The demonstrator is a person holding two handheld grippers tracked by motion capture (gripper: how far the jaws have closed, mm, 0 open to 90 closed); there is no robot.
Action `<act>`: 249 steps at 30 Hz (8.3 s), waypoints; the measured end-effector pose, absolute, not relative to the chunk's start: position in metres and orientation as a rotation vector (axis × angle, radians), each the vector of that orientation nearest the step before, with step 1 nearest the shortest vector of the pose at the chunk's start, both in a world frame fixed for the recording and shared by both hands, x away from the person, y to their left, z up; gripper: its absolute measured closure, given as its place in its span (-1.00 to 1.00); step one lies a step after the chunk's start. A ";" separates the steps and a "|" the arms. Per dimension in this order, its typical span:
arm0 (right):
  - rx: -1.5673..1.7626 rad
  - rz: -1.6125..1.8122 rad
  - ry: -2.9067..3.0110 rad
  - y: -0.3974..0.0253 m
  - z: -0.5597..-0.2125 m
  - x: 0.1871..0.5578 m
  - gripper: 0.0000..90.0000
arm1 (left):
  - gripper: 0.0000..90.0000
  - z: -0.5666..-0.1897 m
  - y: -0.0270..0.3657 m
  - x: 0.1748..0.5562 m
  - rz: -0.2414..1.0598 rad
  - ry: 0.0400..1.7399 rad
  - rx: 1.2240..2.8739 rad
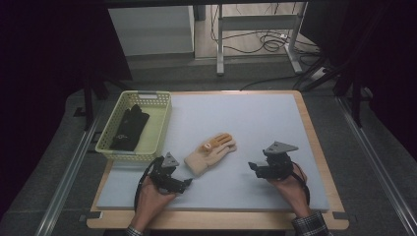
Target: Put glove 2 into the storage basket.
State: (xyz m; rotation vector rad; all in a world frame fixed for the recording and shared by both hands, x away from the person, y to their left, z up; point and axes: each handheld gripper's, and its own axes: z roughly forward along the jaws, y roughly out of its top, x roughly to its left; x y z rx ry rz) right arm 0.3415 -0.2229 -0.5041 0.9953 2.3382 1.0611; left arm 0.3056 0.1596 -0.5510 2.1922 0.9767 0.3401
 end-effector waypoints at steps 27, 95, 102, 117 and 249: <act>1.084 0.959 2.355 -0.252 -0.533 0.340 -0.81 | -0.96 -0.549 0.161 0.307 0.325 0.957 2.208; 1.083 0.959 2.354 -0.252 -0.533 0.339 -0.80 | -0.16 -0.517 0.067 0.394 0.159 0.775 2.512; 1.083 0.958 2.354 -0.252 -0.533 0.339 -0.81 | 0.33 -0.514 0.068 0.391 0.173 0.832 2.494; 1.082 0.959 2.354 -0.252 -0.533 0.339 -0.80 | 0.39 -0.486 0.078 0.391 0.206 0.887 2.391; 1.078 0.963 2.350 -0.252 -0.533 0.339 -0.80 | -0.91 -0.458 0.280 0.440 0.398 1.407 2.047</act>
